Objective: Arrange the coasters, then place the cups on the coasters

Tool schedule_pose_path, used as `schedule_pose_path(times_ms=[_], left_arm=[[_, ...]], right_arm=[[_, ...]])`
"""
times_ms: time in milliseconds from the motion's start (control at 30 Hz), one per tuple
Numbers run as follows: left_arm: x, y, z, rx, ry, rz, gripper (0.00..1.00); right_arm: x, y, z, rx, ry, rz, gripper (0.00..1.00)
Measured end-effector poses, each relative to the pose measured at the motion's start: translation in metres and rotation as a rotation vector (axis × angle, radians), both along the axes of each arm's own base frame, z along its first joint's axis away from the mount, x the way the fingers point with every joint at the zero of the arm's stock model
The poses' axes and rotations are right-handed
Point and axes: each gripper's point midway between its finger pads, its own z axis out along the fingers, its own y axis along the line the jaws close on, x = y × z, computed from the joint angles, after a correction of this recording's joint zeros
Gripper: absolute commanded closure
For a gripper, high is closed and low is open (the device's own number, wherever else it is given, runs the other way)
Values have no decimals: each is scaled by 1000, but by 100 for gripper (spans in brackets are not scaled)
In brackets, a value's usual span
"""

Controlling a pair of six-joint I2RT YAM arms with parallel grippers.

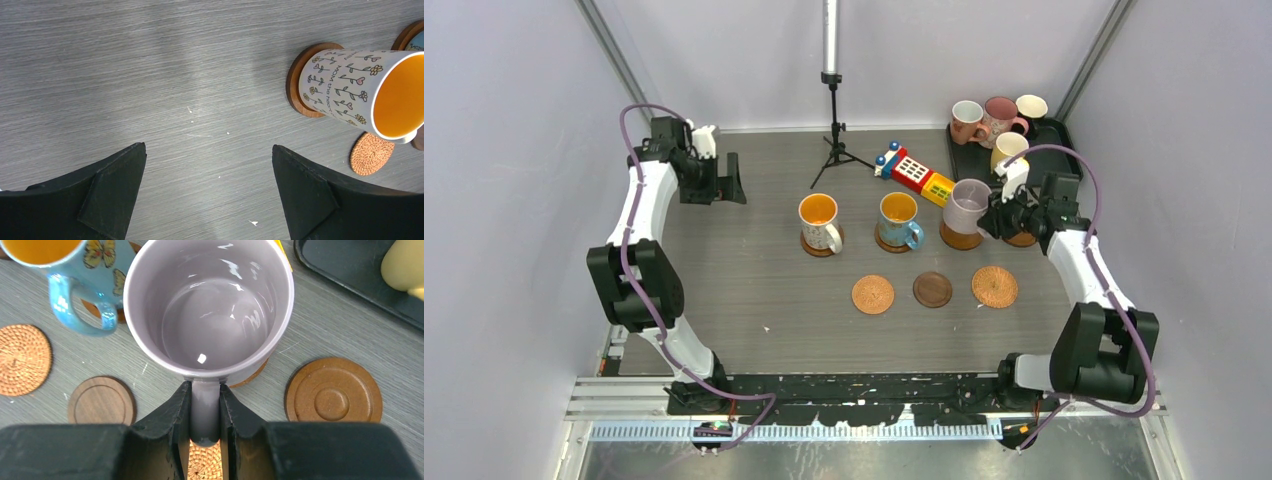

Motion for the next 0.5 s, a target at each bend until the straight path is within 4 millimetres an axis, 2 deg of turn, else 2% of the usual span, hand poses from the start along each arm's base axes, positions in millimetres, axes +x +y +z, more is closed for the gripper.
schedule_pose_path(times_ms=[233,500], left_arm=[[0,-2,0,0,2,0,0],[-1,-1,-1,5,8,8,0]], right_arm=[[7,-5,-37,-30,52,17,100],[14,-7,-51,-51,47,28,100]])
